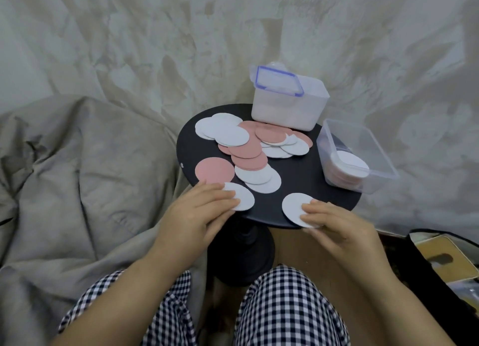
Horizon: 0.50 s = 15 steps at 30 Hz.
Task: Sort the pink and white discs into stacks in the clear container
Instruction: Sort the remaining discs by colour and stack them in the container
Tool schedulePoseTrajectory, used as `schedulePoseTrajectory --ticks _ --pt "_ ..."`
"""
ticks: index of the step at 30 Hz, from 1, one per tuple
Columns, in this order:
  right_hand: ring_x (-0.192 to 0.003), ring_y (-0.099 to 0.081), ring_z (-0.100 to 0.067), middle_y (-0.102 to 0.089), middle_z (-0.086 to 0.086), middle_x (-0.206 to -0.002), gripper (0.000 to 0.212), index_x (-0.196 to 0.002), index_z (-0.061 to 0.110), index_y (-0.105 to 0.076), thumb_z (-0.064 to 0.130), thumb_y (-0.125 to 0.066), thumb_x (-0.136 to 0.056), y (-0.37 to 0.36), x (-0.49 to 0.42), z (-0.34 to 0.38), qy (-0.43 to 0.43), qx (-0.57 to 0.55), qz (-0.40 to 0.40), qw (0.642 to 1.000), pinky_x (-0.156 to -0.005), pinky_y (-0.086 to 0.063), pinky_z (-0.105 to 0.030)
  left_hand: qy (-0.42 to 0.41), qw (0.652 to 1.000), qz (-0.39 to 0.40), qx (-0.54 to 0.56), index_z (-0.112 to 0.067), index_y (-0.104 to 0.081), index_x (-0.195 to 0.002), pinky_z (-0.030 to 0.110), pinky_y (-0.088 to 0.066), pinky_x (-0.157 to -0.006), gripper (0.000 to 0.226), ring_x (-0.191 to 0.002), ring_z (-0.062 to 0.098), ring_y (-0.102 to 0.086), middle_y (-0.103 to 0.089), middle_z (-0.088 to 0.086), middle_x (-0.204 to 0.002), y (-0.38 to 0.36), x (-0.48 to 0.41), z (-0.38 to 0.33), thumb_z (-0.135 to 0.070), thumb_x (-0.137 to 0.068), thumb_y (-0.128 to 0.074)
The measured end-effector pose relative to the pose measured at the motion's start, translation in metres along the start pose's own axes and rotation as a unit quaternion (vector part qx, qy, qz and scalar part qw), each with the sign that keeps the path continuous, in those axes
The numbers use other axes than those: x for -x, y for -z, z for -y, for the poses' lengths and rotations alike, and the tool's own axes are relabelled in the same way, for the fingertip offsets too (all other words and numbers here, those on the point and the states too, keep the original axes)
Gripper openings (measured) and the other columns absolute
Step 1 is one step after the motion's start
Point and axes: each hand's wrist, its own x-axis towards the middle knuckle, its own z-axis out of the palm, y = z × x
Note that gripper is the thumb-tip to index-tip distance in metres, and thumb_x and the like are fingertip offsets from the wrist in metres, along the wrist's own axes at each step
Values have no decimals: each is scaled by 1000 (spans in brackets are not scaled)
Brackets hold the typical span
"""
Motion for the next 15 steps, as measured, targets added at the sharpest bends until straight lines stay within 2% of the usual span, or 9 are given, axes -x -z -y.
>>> schedulePoseTrajectory --ticks 3,5,7,10,13,15 --pt "-92 -63 2 -70 19 -91 15 -90 30 -69 22 -64 -78 6 -9 18 -57 -81 -39 994 -82 -49 -16 53 997 -51 24 -11 -72 -99 16 -43 -94 22 -95 5 -62 -65 -12 -100 9 -13 -18 -23 -87 -57" --pt "-87 -62 3 -68 22 -91 16 -87 39 -65 23 -64 -81 7 -17 32 -96 -125 -65 985 -76 -45 -8 141 984 -83 72 -16 -71 -102 8 -43 -86 23 -92 -5 -62 -64 -20 -100 14 -21 -31 -26 -85 -59" --pt "-83 -62 0 -68 21 -88 18 -83 39 -65 21 -68 -82 3 -23 43 -133 -181 -74 972 -72 -45 -9 247 951 -112 151 -22 -72 -100 6 -44 -81 17 -90 -10 -62 -67 -26 -96 14 -25 -42 -24 -85 -65" --pt "-71 -60 -1 -68 14 -78 14 -76 32 -67 19 -70 -78 -9 -33 58 -178 -262 -66 946 -65 -47 -14 346 894 -105 266 -28 -71 -92 9 -47 -75 17 -86 -4 -66 -72 -21 -89 10 -25 -55 -14 -85 -63" --pt "-67 -58 -1 -67 11 -75 13 -75 30 -66 19 -71 -77 -22 -41 69 -188 -278 -64 940 -62 -50 -20 398 839 -98 359 -27 -70 -87 12 -50 -67 20 -80 3 -69 -74 -11 -84 12 -19 -62 -9 -84 -63" --pt "-69 -59 -6 -67 9 -75 14 -75 31 -65 19 -73 -76 -31 -45 74 -185 -274 -62 942 -63 -51 -24 408 830 -102 367 -23 -71 -88 12 -50 -65 19 -80 6 -70 -75 -7 -83 15 -14 -62 -7 -82 -65"
